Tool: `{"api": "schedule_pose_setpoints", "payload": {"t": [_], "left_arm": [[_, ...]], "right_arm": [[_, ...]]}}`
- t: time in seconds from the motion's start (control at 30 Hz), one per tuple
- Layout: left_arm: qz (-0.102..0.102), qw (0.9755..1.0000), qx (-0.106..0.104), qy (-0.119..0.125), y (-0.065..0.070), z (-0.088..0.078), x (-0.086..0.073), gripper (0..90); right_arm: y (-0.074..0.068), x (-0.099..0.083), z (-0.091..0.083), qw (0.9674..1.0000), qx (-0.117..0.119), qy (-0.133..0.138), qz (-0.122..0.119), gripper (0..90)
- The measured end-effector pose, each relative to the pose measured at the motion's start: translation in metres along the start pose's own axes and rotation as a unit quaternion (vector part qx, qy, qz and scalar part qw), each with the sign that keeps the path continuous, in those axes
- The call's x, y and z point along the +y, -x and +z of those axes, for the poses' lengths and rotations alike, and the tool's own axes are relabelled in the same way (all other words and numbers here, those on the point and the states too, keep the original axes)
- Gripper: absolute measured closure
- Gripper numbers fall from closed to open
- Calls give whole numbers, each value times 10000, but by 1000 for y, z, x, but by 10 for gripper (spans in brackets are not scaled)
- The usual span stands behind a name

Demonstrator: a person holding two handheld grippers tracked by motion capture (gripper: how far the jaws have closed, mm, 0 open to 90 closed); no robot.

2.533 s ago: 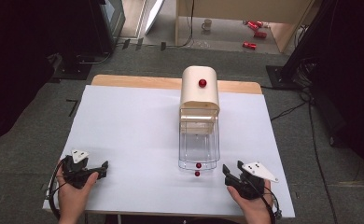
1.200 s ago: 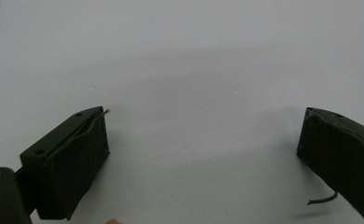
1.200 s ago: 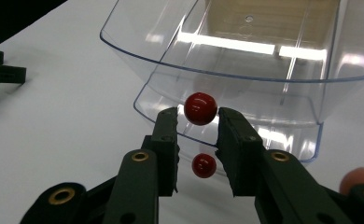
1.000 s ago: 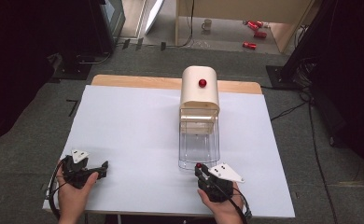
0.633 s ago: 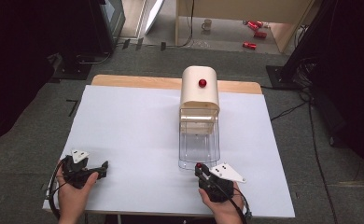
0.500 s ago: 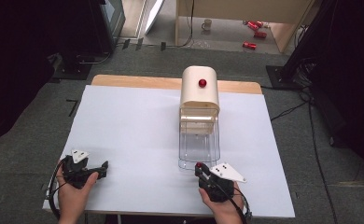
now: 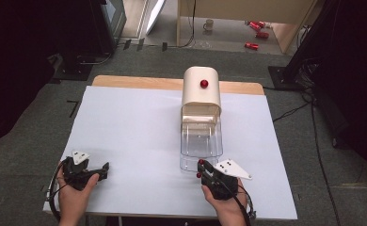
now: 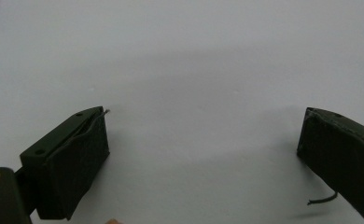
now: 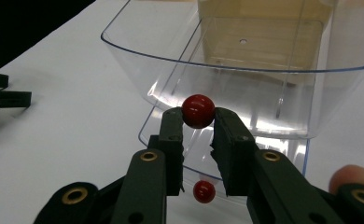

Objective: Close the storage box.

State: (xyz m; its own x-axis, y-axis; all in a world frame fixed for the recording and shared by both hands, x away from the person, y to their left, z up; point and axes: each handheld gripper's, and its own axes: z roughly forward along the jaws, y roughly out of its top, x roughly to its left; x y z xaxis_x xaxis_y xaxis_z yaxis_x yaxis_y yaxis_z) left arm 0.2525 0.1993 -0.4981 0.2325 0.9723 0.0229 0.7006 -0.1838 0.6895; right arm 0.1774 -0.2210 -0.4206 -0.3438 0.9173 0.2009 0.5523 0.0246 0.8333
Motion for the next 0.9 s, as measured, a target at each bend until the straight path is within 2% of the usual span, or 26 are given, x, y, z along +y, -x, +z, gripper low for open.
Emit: {"api": "schedule_pose_setpoints", "payload": {"t": [0.4, 0.9], "left_arm": [[-1, 10000, 0, 1, 0, 0, 0, 19], [-1, 10000, 0, 0, 0, 0, 0, 19]], "right_arm": [[4, 14, 1, 10000, 0, 76, 7, 749], [10, 28, 13, 10000, -41, 68, -15, 749]]}}
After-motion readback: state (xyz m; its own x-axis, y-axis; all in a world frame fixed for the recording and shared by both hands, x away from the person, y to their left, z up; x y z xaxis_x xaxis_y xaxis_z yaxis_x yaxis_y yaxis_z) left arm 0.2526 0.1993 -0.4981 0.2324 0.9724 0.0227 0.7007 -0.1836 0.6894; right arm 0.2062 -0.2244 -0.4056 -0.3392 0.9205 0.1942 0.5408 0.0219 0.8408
